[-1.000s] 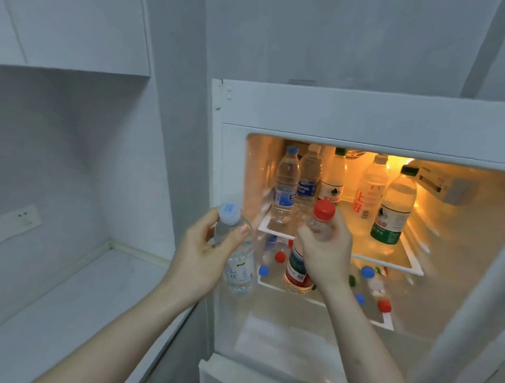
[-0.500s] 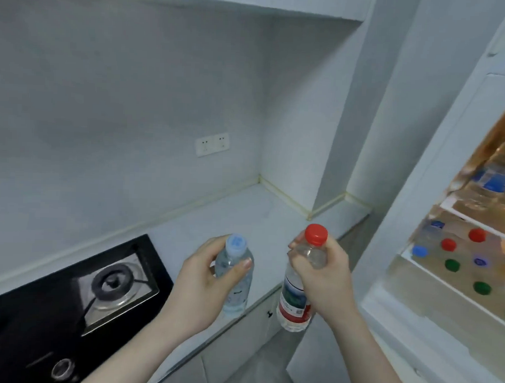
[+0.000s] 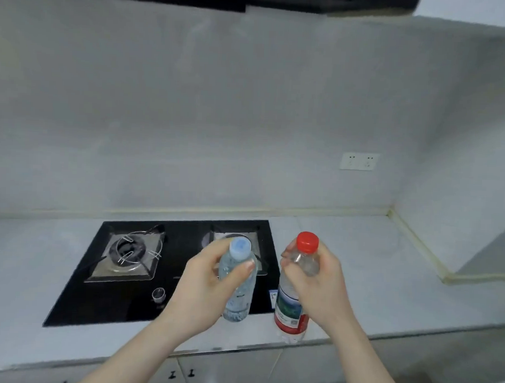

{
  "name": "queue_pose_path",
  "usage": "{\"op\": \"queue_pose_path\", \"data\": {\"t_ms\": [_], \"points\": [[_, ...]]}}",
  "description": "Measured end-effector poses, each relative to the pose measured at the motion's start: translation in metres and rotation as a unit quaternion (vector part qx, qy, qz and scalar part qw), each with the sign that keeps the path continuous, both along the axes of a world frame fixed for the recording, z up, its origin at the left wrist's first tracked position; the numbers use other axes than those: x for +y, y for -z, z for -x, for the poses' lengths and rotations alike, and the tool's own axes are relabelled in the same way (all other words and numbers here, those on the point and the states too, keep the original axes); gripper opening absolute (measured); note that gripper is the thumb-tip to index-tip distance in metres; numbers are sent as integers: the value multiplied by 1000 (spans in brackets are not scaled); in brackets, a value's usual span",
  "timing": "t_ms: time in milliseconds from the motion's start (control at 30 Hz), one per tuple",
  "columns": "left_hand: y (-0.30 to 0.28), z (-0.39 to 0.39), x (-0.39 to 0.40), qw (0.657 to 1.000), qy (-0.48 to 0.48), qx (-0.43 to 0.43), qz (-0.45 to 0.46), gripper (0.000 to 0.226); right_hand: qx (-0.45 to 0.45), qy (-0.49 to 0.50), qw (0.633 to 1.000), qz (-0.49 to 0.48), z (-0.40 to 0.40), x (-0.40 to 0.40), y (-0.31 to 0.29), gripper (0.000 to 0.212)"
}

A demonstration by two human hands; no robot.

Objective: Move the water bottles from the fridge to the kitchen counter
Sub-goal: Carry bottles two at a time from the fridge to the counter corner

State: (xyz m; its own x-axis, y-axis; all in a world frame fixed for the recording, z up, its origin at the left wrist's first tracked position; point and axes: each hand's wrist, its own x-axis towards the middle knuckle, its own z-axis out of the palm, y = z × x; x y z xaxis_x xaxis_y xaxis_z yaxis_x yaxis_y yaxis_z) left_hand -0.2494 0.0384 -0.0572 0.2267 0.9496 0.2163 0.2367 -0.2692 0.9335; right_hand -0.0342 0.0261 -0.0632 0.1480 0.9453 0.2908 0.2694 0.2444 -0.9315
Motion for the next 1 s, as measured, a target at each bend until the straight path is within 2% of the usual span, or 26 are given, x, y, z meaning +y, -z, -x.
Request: {"op": "queue_pose_path", "data": {"t_ms": [267, 600, 800, 933, 1000], "points": [[8, 59, -18, 982, -187, 6, 16, 19, -29, -139, 990, 13, 53, 37, 13, 22], [7, 146, -74, 943, -332, -10, 24, 19, -49, -295, 954, 23, 161, 51, 13, 15], [-1, 208, -102, 921, -389, -19, 19, 17, -40, -357, 933, 29, 234, 44, 6, 10], [-4, 257, -122, 914, -405, -28, 12, 14, -28, -374, 927, 13, 287, 33, 0, 17], [-6, 285, -132, 914, -405, -28, 9, 12, -25, -388, 921, 13, 317, 27, -2, 13]]}}
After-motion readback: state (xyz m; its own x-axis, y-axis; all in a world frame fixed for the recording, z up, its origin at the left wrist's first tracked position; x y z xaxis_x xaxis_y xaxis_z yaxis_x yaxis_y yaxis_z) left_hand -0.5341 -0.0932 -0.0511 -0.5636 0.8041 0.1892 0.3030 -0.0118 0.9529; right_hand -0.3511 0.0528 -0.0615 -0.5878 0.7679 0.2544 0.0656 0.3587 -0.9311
